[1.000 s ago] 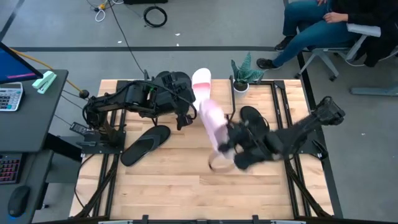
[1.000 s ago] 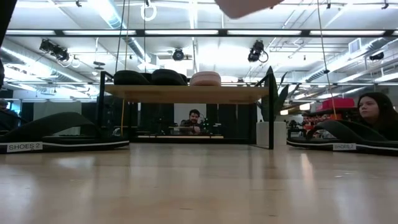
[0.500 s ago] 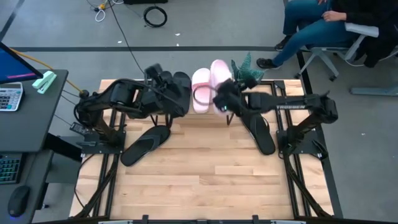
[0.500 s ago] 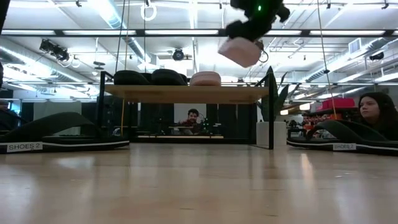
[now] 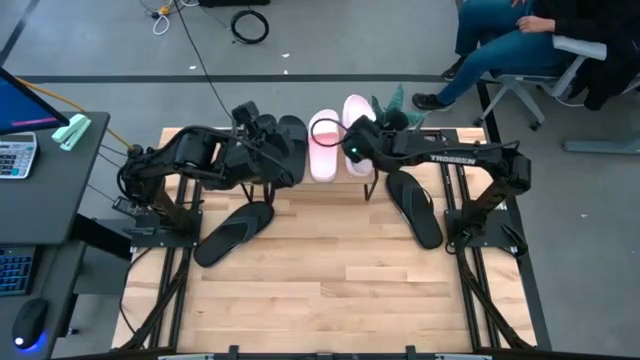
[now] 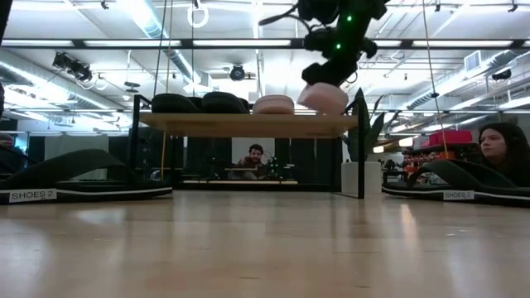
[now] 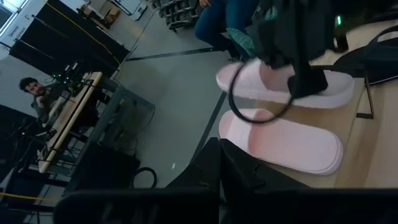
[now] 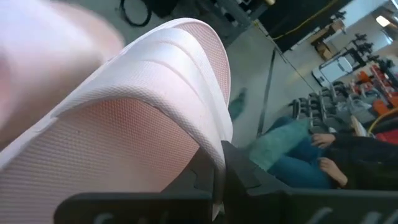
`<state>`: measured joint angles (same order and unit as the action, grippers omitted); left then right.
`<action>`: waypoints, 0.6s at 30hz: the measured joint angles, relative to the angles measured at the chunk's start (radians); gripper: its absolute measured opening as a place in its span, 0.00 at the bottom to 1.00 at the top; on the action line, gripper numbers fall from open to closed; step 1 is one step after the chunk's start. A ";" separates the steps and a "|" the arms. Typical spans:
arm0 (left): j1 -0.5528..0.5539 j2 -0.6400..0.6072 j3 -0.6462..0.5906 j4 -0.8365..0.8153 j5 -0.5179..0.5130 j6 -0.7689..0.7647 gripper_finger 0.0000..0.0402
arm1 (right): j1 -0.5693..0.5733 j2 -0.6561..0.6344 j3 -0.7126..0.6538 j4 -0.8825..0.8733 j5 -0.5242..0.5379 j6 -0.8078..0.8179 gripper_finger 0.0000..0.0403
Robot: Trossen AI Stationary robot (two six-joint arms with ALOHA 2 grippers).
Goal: Pick and place slides into the shelf
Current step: Put the pink slipper on the shelf
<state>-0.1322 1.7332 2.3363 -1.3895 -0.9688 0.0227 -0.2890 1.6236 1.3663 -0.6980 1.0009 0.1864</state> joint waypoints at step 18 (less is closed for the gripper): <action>0.000 0.000 0.000 0.000 0.000 -0.003 0.05 | 0.002 0.070 0.001 0.010 -0.088 -0.129 0.08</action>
<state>-0.1322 1.7332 2.3363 -1.3899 -0.9683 0.0192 -0.2870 1.6939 1.3674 -0.6884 0.9130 0.0570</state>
